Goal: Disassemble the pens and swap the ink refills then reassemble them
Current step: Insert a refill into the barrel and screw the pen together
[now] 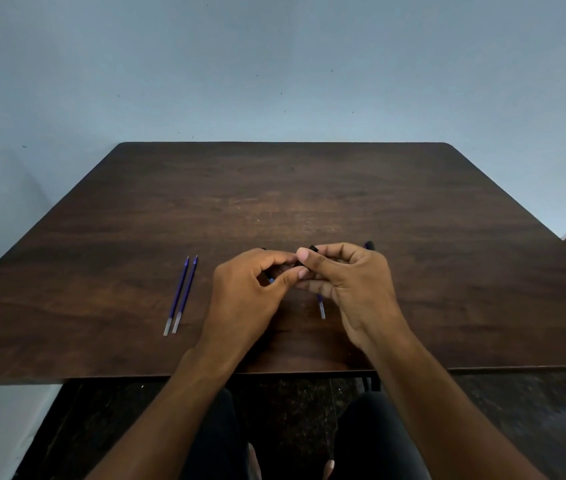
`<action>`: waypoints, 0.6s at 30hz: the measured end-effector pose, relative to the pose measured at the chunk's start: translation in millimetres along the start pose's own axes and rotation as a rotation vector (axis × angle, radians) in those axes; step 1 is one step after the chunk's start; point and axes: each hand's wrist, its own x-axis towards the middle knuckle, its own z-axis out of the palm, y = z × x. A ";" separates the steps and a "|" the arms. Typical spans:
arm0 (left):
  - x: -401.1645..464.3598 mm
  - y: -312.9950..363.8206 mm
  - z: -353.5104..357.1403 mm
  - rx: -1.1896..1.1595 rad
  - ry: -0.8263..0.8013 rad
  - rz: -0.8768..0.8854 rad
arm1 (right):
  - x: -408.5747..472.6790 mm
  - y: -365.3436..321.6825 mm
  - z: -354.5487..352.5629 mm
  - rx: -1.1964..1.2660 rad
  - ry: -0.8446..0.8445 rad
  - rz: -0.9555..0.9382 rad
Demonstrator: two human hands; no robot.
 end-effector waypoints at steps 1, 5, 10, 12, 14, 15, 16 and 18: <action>0.7 -1.1 0.3 0.016 -0.002 0.012 | 0.9 0.2 -0.9 -0.008 -0.005 0.006; 4.3 -5.8 -0.6 0.102 0.011 0.039 | 3.7 -5.1 -6.1 -0.128 0.011 -0.019; 6.1 -14.7 -1.0 0.194 0.020 0.055 | 14.5 -19.0 -14.7 -0.777 0.135 -0.123; 5.5 -17.1 -0.2 0.222 0.022 0.058 | 18.7 -20.3 -12.6 -0.990 0.101 -0.051; 5.5 -19.5 0.9 0.244 0.027 0.076 | 24.4 -17.2 -6.8 -1.099 0.052 0.012; 5.8 -21.0 0.6 0.246 0.038 0.084 | 29.0 -15.1 -2.9 -1.164 0.042 0.046; 5.8 -22.0 0.2 0.243 0.053 0.087 | 33.5 -12.7 0.6 -1.252 0.040 0.101; 6.0 -22.8 -1.0 0.229 0.078 0.084 | 40.8 -9.8 7.4 -1.418 0.025 0.188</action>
